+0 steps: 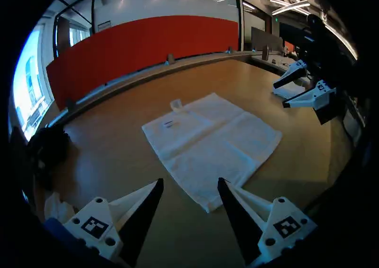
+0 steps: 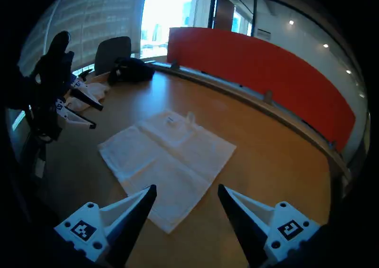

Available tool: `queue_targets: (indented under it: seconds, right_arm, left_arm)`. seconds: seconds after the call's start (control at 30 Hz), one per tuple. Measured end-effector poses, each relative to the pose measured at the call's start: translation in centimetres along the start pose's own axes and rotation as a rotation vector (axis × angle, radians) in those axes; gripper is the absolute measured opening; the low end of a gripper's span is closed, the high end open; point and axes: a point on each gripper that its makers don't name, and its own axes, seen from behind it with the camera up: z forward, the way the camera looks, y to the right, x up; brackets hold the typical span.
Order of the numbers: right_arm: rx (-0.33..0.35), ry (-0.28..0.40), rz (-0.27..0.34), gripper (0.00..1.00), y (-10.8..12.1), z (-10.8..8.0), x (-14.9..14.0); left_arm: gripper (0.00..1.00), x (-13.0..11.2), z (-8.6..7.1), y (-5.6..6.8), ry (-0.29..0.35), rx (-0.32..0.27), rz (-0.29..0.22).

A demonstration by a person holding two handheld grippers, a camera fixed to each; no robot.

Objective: Fold towel

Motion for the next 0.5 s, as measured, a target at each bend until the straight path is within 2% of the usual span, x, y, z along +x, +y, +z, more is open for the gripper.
queue_targets:
  seconds: [0.5]
  right_arm:
    - [0.062, -0.106, -0.013, 1.0, -1.6, 2.5, -5.7]
  left_arm:
    - [0.84, -4.4, 3.5, 1.9, -0.1, -0.058, 0.057]
